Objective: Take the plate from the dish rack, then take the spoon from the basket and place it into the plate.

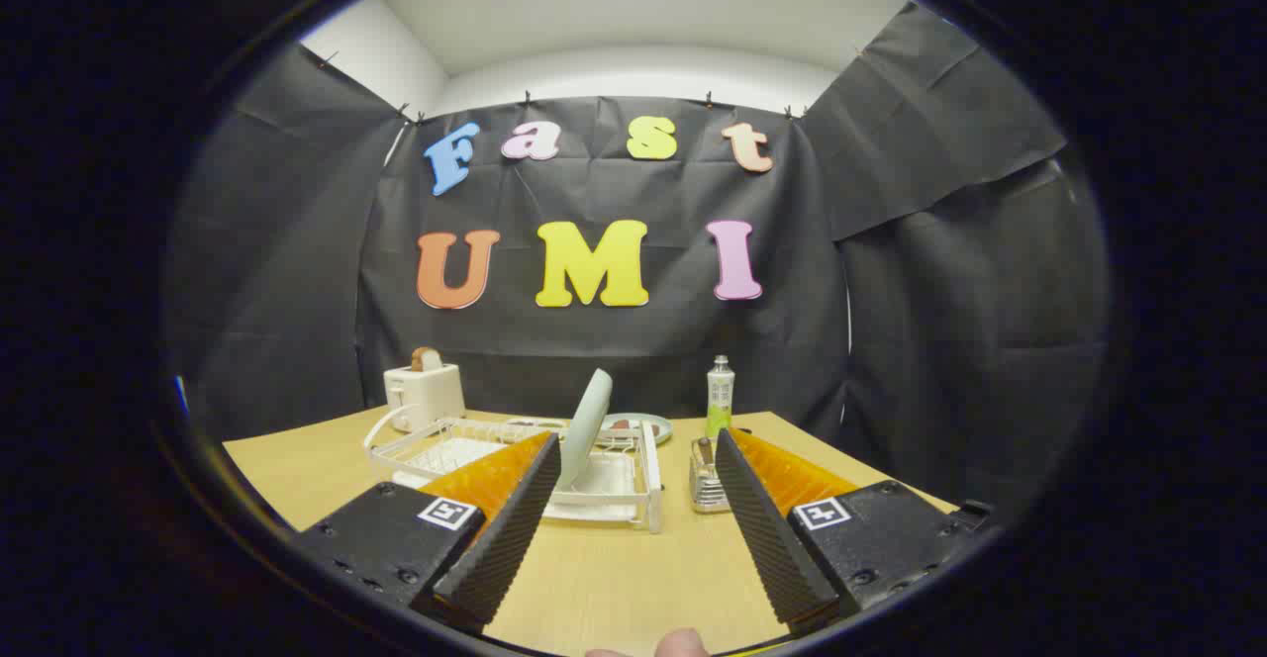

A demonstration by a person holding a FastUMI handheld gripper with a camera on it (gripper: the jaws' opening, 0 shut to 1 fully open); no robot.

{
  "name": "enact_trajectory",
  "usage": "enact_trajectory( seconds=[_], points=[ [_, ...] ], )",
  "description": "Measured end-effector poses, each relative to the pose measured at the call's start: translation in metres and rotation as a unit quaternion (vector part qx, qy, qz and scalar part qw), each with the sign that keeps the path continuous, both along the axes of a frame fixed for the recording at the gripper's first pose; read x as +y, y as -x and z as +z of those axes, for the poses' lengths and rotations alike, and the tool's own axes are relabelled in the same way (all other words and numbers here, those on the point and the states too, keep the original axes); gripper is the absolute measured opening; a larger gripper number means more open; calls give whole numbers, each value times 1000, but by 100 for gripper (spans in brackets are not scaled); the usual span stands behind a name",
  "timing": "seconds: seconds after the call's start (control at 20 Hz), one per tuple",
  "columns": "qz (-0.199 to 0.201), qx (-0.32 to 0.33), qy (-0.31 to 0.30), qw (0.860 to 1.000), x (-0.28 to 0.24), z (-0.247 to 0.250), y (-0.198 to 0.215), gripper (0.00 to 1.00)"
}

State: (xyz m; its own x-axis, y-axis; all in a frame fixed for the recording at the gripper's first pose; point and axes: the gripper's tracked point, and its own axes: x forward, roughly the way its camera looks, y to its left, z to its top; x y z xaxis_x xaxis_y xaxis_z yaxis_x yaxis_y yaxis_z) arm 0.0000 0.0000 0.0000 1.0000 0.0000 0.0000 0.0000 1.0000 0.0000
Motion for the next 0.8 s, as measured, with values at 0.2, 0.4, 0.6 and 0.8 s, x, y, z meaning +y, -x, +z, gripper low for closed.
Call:
enact_trajectory(
  seconds=[0.2, 0.4, 0.6, 0.8],
  points=[
    [3, -1, 2, 1000, 3, 0, 0, 100],
    [2, -4, 4, 1000, 3, 2, -1, 100],
    [2, -4, 3, 1000, 3, 2, -1, 100],
    [4, -3, 4, 1000, 6, 1, 0, 100]
  ],
)
